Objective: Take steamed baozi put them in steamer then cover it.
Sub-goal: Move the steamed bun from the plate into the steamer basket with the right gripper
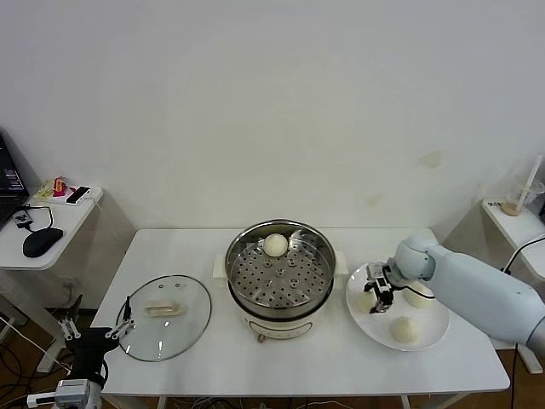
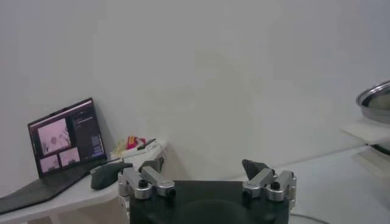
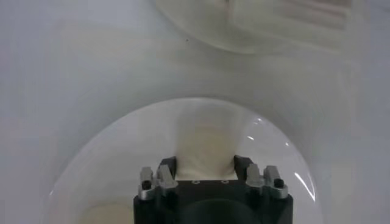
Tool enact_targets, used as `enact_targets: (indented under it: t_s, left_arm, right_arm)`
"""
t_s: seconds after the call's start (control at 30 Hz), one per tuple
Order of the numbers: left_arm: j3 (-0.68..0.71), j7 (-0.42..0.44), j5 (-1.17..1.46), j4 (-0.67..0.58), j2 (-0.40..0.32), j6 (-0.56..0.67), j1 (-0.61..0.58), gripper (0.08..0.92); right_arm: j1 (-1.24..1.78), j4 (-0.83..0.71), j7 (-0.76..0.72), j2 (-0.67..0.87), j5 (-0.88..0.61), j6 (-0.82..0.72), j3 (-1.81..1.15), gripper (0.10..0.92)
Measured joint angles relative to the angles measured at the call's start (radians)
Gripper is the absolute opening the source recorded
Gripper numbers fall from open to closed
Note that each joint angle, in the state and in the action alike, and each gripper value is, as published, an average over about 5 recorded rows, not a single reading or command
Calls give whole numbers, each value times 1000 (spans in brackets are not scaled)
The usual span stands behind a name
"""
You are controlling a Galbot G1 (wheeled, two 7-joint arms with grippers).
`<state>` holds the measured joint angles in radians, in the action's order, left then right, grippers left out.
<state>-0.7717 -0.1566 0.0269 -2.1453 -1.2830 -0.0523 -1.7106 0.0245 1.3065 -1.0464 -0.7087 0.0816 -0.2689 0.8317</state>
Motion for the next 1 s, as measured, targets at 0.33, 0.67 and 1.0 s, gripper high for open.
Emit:
enact_targets:
  t_s: [0.33, 0.67, 1.0]
  left_arm:
    - [15, 0, 5, -11, 11, 1, 5, 823]
    - [26, 0, 13, -17, 26, 1, 14, 823]
    - [18, -1, 14, 4, 30, 4, 28, 823]
  right_arm:
    - [-207, 100, -25, 108, -92, -23, 73, 604]
    - [-488, 214, 25, 82, -268, -99, 218, 612]
    - [-572, 231, 117, -110, -453, -225, 280, 619]
